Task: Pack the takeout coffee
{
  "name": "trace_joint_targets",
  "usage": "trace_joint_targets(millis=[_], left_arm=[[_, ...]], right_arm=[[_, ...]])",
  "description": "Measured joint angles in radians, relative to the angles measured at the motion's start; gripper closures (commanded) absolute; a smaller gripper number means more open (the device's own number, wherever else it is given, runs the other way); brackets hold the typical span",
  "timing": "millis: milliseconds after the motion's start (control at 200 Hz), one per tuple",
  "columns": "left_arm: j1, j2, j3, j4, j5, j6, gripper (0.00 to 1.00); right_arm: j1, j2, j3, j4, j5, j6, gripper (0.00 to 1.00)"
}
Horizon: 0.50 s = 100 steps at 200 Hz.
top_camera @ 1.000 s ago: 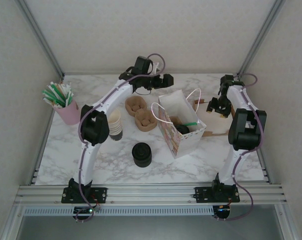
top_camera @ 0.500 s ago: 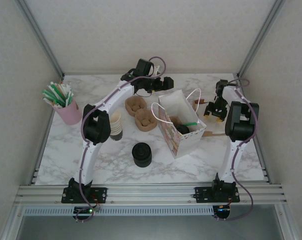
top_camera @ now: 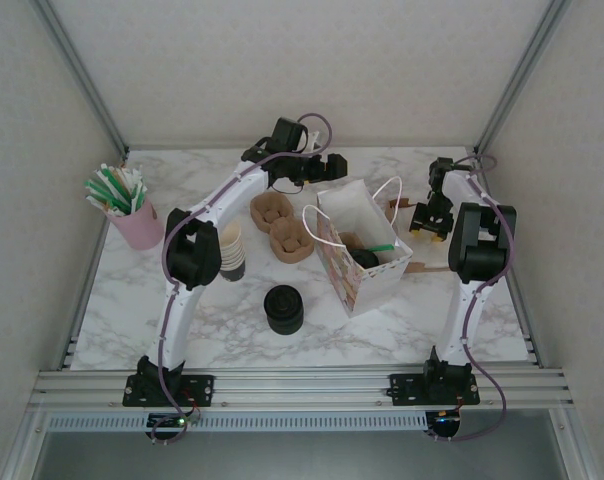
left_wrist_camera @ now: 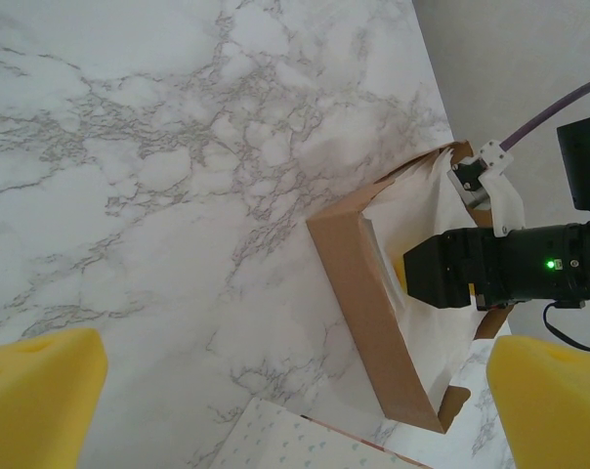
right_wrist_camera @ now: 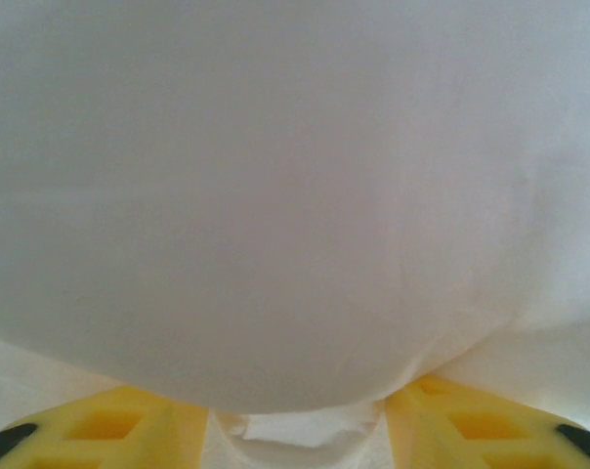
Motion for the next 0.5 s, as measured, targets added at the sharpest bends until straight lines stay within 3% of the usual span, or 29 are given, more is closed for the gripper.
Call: trace_joint_targets(millis=[501], left_arm=[[-0.001, 0.000, -0.016, 0.001, 0.000, 0.004, 0.00]], right_arm=[[0.000, -0.020, 0.000, -0.009, 0.000, 0.002, 0.63]])
